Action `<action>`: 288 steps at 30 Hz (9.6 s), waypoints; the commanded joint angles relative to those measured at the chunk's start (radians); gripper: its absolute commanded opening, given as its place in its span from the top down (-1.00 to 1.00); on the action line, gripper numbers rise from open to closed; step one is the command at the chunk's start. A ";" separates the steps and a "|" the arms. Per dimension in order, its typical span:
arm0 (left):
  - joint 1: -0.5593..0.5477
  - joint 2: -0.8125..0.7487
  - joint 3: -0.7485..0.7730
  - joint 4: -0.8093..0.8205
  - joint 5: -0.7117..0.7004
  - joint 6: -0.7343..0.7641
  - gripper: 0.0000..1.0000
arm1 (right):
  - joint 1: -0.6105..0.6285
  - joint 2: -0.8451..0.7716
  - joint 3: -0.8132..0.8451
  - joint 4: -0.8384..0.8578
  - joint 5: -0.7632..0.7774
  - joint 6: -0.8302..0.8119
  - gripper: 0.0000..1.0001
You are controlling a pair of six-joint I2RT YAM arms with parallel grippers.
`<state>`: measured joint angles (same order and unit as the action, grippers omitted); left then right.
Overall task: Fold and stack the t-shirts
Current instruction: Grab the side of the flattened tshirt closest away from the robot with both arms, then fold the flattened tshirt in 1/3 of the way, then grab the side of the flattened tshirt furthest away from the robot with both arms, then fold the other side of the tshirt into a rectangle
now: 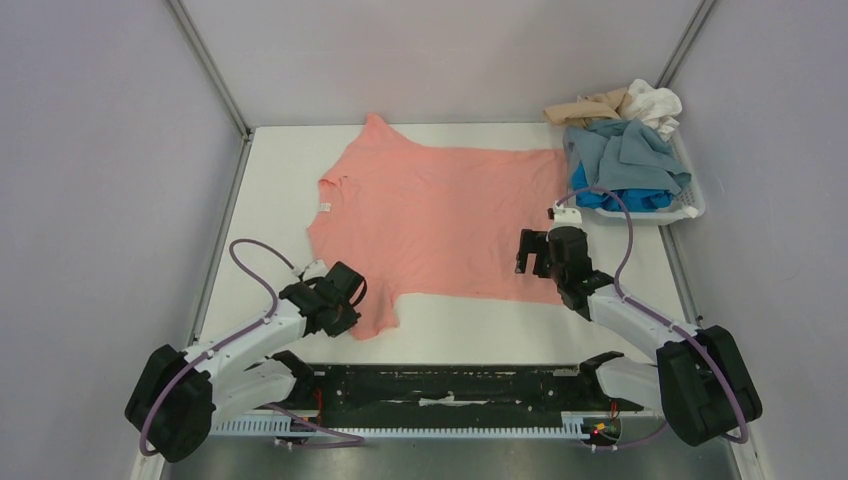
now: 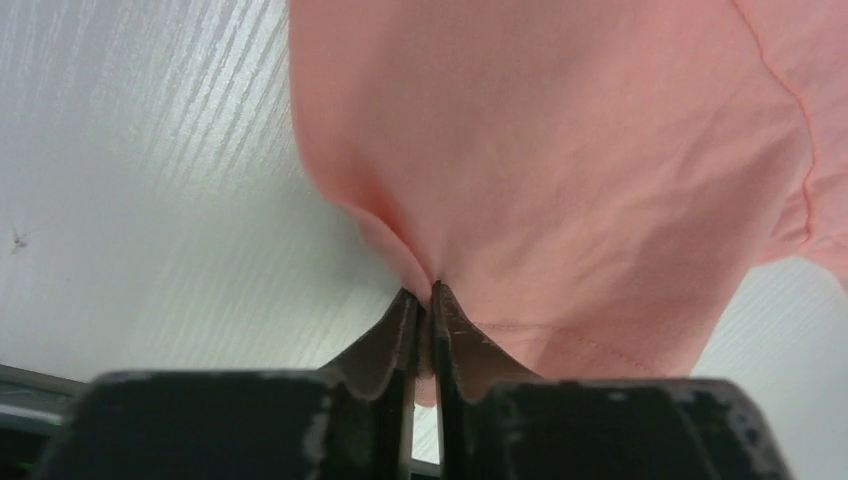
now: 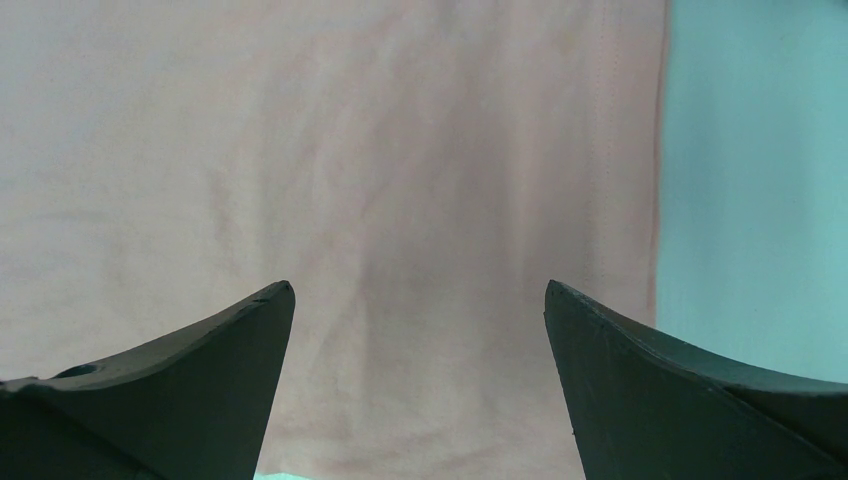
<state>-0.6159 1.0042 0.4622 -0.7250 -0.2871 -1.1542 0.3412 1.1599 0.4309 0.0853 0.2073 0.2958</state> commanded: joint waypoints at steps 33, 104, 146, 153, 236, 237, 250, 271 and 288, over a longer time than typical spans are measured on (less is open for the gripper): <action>-0.004 -0.315 -0.013 0.174 0.085 0.225 0.96 | -0.015 -0.320 -0.222 -0.283 0.273 0.291 -0.17; 0.519 0.865 0.943 0.603 0.361 0.570 0.81 | -0.147 0.415 0.513 -0.093 0.196 0.124 0.95; 0.486 0.696 0.417 0.491 0.527 0.443 -0.67 | 0.039 0.280 0.078 -0.004 -0.127 0.112 -0.96; 0.432 0.338 0.125 0.362 0.324 0.390 -0.68 | 0.130 -0.083 -0.206 -0.135 -0.131 0.246 -0.96; 0.591 1.120 1.321 0.134 0.756 1.022 0.96 | -0.087 0.805 0.891 -0.239 0.369 0.118 -0.81; 0.591 1.108 1.303 0.148 0.760 1.020 0.95 | -0.087 0.832 0.915 -0.253 0.377 0.119 -0.80; 0.571 0.946 1.141 0.223 0.772 1.007 0.96 | -0.087 0.844 0.833 -0.263 0.404 0.135 -0.28; 0.479 0.757 0.946 0.251 0.810 1.194 0.95 | -0.038 0.630 0.689 -0.105 0.241 -0.004 1.00; 0.395 0.143 0.304 0.589 0.677 1.013 0.95 | 0.020 0.234 0.368 -0.127 0.230 -0.030 1.00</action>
<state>-0.2047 1.3174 0.9508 -0.3614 0.4156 -0.0605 0.3626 1.4673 0.8406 -0.0463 0.4057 0.2680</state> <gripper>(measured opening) 0.045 0.005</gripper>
